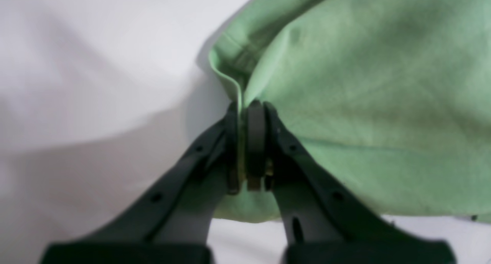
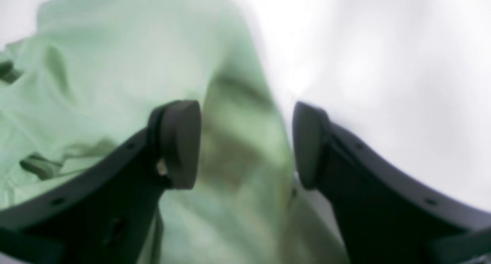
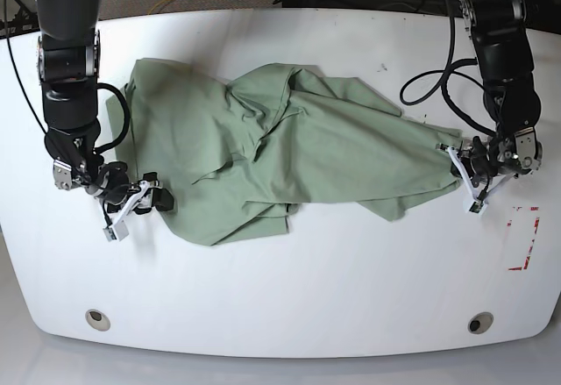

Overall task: Fold the T-shirt properly
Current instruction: 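Regrasp the shirt edge with the right gripper, holding it with the left, then lift the shirt with both grippers and stretch it taut between them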

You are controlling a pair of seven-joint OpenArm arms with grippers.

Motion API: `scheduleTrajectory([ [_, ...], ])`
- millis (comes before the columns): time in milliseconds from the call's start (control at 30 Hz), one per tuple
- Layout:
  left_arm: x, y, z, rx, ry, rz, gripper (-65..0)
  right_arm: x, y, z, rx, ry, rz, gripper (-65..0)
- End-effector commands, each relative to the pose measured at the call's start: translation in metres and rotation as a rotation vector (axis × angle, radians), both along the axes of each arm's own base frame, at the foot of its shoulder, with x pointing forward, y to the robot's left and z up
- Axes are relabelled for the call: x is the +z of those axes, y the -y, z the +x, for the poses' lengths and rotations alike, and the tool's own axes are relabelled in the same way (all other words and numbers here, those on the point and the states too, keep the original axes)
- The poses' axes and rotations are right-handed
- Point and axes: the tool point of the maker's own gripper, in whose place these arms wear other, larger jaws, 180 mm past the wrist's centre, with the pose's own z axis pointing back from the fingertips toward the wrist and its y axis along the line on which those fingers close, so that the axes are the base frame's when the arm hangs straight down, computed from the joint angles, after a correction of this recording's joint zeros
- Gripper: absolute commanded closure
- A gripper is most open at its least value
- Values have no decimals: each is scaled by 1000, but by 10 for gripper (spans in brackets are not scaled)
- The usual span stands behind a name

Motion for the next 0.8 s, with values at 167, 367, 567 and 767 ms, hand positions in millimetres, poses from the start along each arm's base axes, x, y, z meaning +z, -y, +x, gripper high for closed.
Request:
scheduleTrajectory([
  [167, 7, -5, -21, -93, -32, 101, 0, -2, -5, -2, 12, 5, 0, -369],
  [367, 2, -11, -33, -94, -66, 119, 0, -1, -41, -6, 98, 2, 14, -365],
  [567, 0, -17, -39, -87, -76, 122, 0, 3, -50, -12, 119, 28, 24, -211],
  [767, 15, -35, -39, -40, -34, 139, 0, 3, -51, -14, 119, 30, 30, 0],
])
